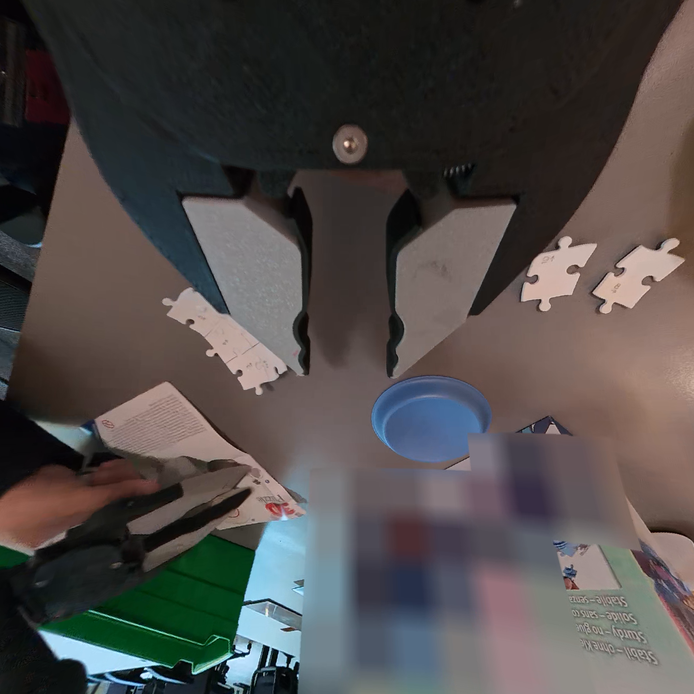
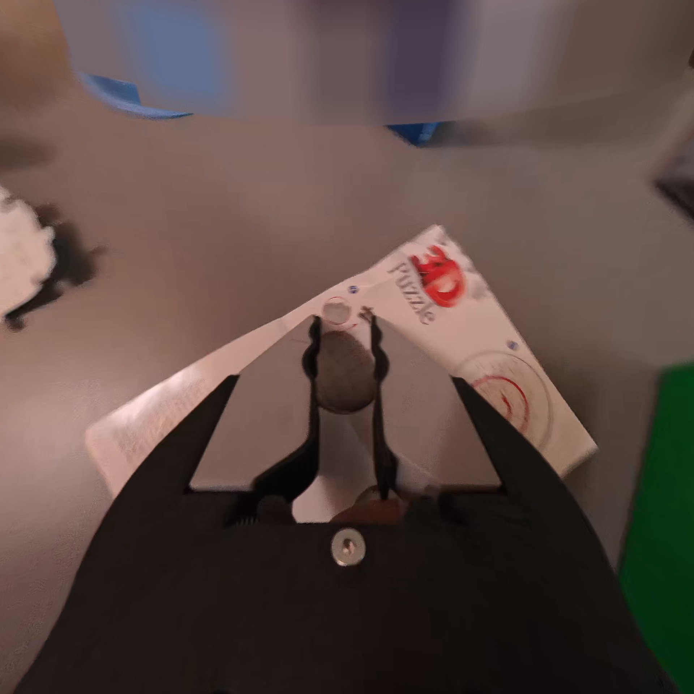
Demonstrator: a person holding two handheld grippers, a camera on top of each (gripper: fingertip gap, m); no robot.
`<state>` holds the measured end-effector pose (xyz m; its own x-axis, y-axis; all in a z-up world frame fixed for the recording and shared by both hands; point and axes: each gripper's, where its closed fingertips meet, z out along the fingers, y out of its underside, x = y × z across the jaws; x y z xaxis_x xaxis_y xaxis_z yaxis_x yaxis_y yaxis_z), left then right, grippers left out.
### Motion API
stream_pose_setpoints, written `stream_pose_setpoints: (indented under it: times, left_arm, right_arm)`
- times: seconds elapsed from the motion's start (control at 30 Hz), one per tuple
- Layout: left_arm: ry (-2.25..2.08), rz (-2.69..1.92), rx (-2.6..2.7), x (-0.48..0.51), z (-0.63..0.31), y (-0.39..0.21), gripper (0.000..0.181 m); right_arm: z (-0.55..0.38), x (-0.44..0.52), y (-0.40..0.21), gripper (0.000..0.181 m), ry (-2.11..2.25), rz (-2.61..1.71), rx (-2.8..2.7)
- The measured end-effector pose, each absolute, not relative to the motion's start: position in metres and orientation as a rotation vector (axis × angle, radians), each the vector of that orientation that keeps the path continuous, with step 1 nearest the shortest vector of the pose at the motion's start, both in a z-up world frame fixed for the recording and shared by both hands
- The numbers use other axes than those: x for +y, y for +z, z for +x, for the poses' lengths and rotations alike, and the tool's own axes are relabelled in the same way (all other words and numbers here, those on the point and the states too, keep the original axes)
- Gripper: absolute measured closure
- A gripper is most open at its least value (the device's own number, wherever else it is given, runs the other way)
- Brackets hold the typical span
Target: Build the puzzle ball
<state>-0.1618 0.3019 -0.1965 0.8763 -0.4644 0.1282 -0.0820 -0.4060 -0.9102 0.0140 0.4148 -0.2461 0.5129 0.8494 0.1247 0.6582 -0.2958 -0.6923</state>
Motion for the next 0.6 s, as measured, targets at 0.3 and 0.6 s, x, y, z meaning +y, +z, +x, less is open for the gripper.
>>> stream_pose_setpoints:
  times: [0.3,0.6]
  left_arm:
    - [-0.484,-1.977,0.399,0.3,-0.16,-0.198,0.142]
    - [-0.485,-1.981,0.382,0.301,-0.162,-0.199,0.143]
  right_arm:
    - [0.026,0.366,-0.215,0.175,0.744,-1.998,-1.663]
    - [0.078,0.375,-0.219,0.112,0.414,-2.125,-1.077]
